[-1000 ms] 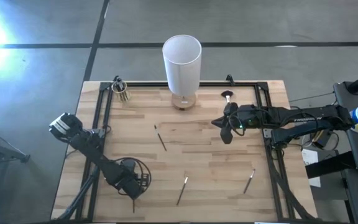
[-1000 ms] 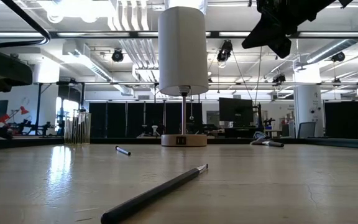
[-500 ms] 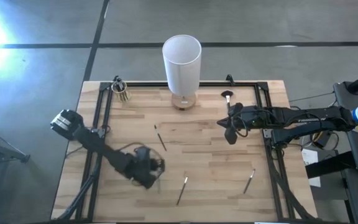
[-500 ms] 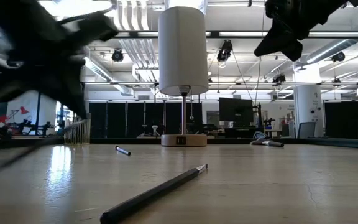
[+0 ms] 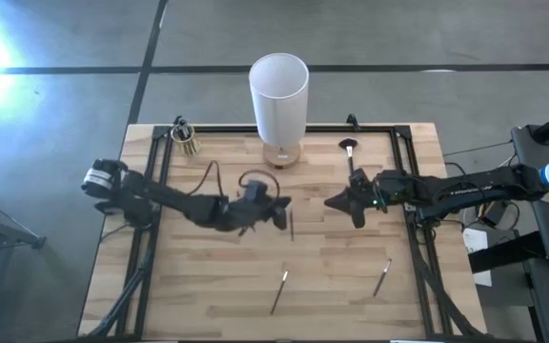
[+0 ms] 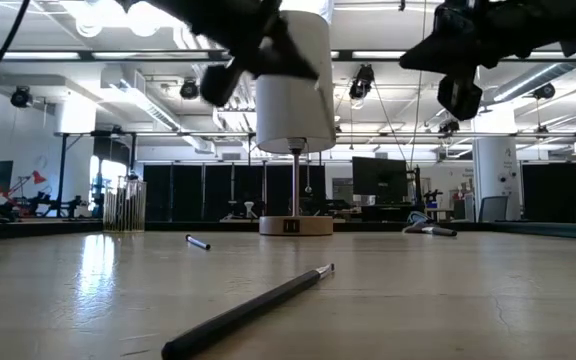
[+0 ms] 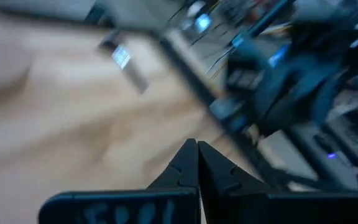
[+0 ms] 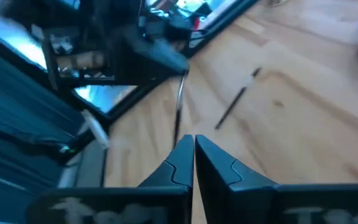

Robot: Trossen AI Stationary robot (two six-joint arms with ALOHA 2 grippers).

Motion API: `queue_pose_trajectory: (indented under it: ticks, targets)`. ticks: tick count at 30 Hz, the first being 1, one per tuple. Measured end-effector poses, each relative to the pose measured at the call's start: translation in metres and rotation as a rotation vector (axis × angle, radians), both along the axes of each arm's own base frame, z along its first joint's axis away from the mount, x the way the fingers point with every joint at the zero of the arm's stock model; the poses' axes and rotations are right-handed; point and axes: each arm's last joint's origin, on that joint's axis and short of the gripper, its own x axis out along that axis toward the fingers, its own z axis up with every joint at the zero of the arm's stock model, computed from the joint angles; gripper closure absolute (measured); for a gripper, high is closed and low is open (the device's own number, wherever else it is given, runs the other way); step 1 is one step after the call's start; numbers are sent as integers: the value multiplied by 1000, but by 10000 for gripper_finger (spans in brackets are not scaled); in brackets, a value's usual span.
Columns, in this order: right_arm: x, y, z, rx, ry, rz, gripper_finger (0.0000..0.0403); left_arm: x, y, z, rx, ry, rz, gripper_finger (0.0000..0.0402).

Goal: Pick & Place Makeup Brushes
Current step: Put the eyeshadow brush into the makeup holder

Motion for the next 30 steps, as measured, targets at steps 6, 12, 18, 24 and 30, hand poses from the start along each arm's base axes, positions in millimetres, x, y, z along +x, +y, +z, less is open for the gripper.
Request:
queue_pose_trajectory:
  ticks: [6,12,18,24,30]
  targets:
    - [7,5,2,6,-13,19,334,12,16,35,157,-80,-58,401]
    - [20,6,14,-25,-52,20,267,17,21,60,244,-111,-72,401]
    - [37,7,22,-68,-125,53,234,19,24,76,291,-135,-64,401]
    - [51,8,23,-109,-130,61,241,20,26,84,299,-180,-56,401]
    - [57,8,25,-141,-130,66,312,17,26,89,298,-190,-59,401]
